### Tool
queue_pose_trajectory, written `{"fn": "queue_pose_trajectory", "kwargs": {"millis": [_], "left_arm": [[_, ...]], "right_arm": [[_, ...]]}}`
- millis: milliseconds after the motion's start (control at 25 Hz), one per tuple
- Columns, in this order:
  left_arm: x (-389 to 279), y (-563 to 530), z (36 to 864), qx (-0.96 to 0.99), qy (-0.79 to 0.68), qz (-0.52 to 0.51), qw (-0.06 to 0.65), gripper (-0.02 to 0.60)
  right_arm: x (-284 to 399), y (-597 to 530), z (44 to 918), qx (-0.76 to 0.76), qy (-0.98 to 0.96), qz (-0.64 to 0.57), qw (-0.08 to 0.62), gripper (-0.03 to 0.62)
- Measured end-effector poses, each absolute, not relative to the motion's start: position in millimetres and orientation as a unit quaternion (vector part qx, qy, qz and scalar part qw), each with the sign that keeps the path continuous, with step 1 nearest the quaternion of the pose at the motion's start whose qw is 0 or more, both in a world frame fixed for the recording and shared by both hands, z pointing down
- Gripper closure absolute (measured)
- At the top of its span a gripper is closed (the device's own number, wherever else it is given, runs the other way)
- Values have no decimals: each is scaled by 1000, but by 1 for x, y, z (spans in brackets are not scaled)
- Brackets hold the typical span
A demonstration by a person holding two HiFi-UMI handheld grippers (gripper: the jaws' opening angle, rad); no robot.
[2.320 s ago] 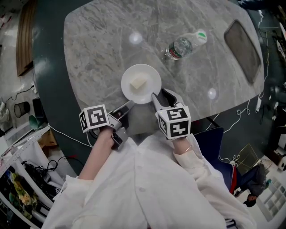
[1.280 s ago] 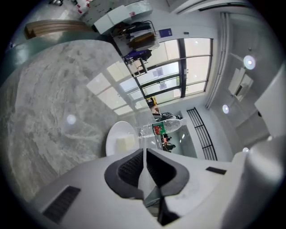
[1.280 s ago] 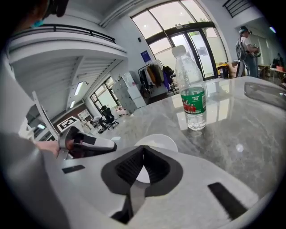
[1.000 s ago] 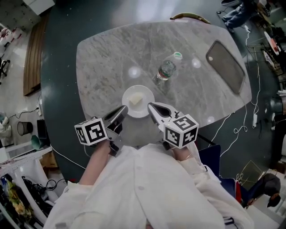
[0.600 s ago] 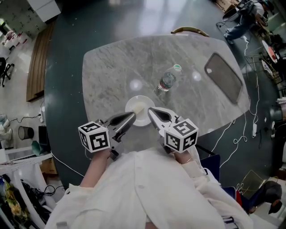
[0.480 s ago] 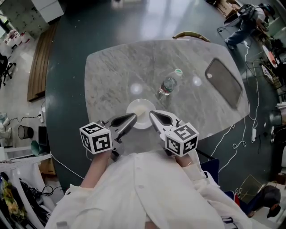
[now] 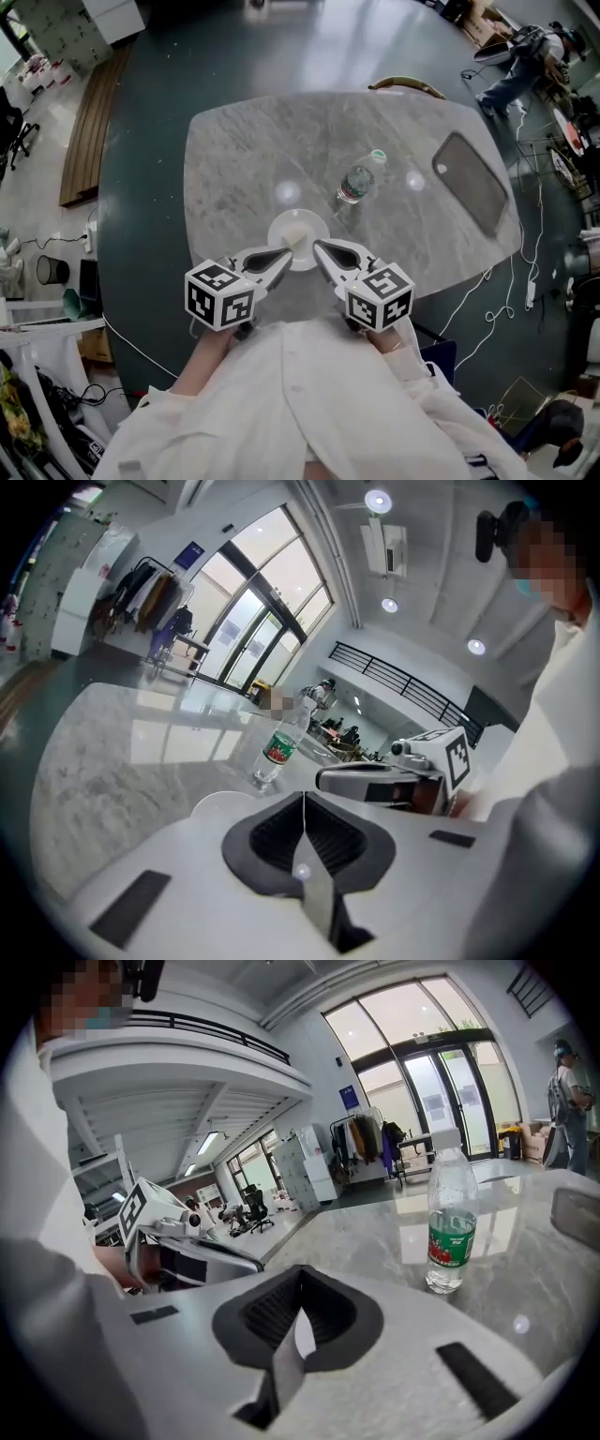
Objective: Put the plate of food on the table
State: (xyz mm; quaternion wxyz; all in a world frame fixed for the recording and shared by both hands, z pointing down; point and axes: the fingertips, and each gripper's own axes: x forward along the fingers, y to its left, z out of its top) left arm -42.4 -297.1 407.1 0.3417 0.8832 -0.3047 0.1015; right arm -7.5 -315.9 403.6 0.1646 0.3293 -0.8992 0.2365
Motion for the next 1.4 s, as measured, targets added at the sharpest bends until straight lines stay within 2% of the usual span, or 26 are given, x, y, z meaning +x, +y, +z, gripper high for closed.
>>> {"fn": "queue_pose_trajectory", "kwargs": {"millis": [1200, 1400], "left_arm": [[-42, -289, 419, 871, -308, 128, 360, 563], [-42, -289, 420, 871, -308, 128, 359, 563]], "right_arm": [[-16, -302, 408, 301, -908, 233, 178, 592], [-16, -299, 409, 269, -918, 212, 201, 592]]}}
